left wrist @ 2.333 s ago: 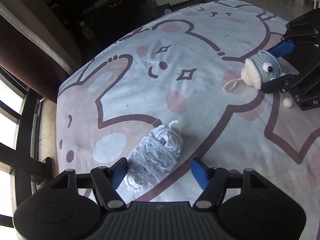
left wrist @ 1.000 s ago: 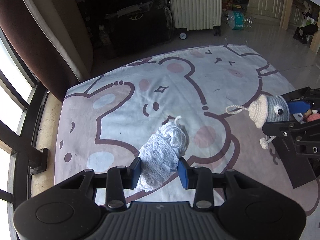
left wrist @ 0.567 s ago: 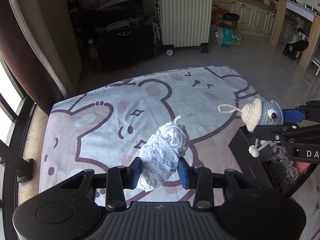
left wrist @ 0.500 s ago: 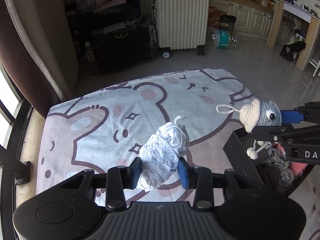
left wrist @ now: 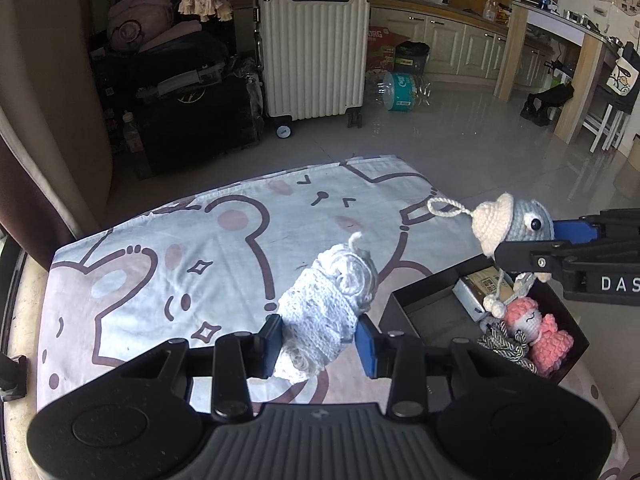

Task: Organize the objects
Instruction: 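Lift the yarn ball with the left tool while the right tool carries the mouse toward the box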

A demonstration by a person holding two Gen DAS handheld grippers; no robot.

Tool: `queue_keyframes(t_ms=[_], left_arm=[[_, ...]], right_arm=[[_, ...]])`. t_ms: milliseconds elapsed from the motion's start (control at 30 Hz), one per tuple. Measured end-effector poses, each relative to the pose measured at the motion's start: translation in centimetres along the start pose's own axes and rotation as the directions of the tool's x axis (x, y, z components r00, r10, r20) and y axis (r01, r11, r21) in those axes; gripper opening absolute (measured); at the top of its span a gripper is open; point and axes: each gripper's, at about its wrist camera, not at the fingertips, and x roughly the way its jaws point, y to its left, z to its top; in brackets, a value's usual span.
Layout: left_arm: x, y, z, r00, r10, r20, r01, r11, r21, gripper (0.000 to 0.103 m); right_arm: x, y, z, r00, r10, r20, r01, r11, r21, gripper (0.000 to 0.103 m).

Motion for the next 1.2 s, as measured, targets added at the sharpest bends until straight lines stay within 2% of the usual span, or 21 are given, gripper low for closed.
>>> queue_keyframes(t_ms=[300,467,733,867,967,1167,1200], left_arm=[[1.5,-2.7,0.5,0.998,-0.066,0.001,0.066,0.997,0.038,0.040],[3.0,-4.7,0.6,0.993,-0.114,-0.015,0.115,0.987,0.109,0.040],[6.0,-8.3,0.8,0.978,-0.200,-0.066,0.210,0.933,0.291,0.040],[7.3,-9.8,1.0,0.974,-0.204,-0.095,0.225,0.902,0.368,0.041],[8.4,-10.4,0.9,0.971,-0.206,-0.117,0.236,0.887,0.397,0.041],[10.4,-10.9,0.1,0.970,-0.188,-0.152,0.235,0.874,0.424,0.041],[10.5,-11.0,-0.1,0.970,-0.187,-0.153,0.236,0.872,0.429,0.044]], right_arm=[[0.4,-2.2,-0.8,1.000,-0.023,-0.015,0.024,0.999,0.046,0.050],[0.8,-3.3,-1.2,0.999,-0.042,-0.025,0.044,0.996,0.080,0.050],[1.2,-4.6,-1.7,0.997,-0.071,-0.041,0.076,0.989,0.126,0.050],[1.4,-4.9,-1.8,0.995,-0.082,-0.048,0.088,0.986,0.140,0.050],[1.5,-5.4,-2.1,0.995,-0.088,-0.053,0.096,0.983,0.157,0.050],[2.0,-6.0,-2.7,0.993,-0.087,-0.074,0.100,0.976,0.193,0.050],[2.1,-6.1,-2.8,0.993,-0.087,-0.076,0.101,0.975,0.197,0.050]])
